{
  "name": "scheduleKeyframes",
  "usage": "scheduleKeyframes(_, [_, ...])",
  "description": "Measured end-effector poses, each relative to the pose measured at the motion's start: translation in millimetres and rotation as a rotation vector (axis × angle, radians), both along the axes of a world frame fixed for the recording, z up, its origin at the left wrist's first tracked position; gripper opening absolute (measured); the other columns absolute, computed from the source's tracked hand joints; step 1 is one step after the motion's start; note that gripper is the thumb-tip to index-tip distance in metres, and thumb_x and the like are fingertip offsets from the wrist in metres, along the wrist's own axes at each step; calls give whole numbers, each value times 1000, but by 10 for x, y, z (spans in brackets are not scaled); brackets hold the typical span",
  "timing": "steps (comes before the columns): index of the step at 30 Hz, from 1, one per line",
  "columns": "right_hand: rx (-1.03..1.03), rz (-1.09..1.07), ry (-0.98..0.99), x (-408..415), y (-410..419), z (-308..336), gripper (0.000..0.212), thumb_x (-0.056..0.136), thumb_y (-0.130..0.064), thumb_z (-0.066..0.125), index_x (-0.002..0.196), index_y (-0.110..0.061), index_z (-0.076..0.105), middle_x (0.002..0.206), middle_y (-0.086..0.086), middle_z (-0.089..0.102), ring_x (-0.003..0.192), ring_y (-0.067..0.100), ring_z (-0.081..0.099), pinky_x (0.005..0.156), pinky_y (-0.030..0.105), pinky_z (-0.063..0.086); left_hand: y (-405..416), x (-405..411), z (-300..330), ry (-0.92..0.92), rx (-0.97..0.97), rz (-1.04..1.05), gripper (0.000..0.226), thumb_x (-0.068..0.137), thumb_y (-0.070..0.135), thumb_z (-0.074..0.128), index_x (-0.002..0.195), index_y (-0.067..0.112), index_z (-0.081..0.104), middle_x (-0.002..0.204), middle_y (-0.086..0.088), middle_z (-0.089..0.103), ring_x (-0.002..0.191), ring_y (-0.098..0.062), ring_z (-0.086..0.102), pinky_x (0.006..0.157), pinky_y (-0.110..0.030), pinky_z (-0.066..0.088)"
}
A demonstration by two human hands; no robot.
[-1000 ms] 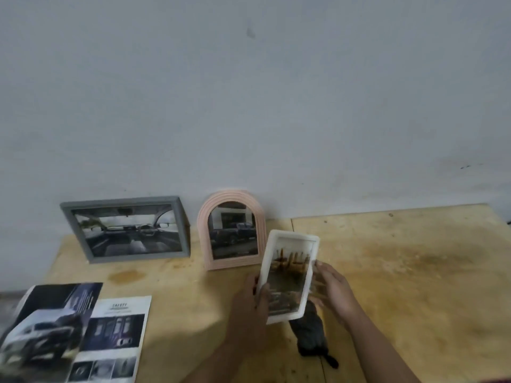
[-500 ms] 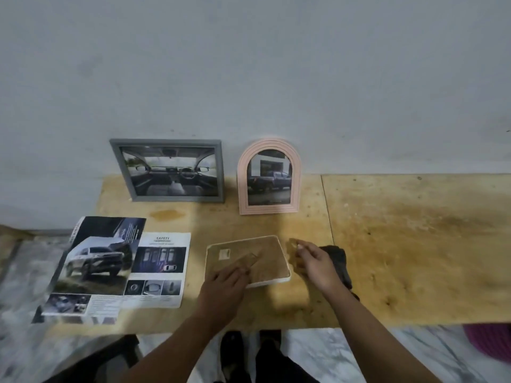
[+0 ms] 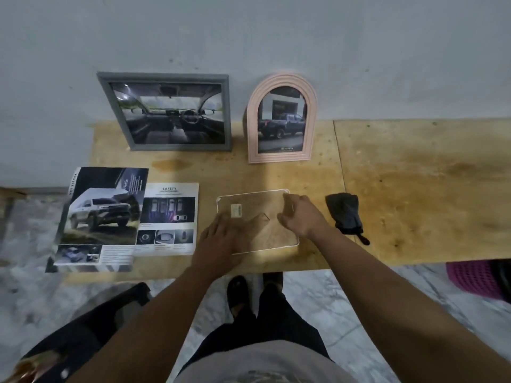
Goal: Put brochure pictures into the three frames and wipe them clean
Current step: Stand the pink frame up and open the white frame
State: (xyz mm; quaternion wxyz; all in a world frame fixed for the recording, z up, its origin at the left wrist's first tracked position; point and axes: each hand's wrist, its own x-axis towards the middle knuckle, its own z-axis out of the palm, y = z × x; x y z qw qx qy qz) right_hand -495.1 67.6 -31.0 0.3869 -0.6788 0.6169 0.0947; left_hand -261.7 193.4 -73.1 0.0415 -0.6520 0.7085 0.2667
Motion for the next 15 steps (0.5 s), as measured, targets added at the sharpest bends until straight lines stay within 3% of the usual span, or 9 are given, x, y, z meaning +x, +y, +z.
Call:
scheduleKeyframes(2, [15, 20, 66, 59, -66, -57, 74, 93, -43, 65, 155, -22, 31, 148, 15, 39, 126, 36, 54, 104, 45, 49, -25, 106, -55, -17, 82, 91, 121, 78, 65, 75, 164, 18, 4, 172, -16, 2, 159, -35, 7, 123, -54, 27])
scheduleKeyframes(4, [33, 8, 116, 101, -115, -104, 79, 90, -48, 67, 155, -24, 29, 148, 14, 38, 124, 37, 55, 103, 48, 50, -39, 162, -89, -8, 116, 134, 130, 77, 68, 74, 164, 15, -7, 172, -13, -7, 159, -32, 5, 124, -50, 22])
scheduleKeyframes(15, [-30, -190, 106, 158, -168, -342, 92, 73, -52, 83, 148, -23, 40, 142, 10, 41, 124, 36, 54, 101, 51, 52, -80, 169, -47, 75, 126, 226, 130, 76, 55, 83, 164, 12, -3, 173, -6, 1, 160, -23, 6, 127, -41, 18])
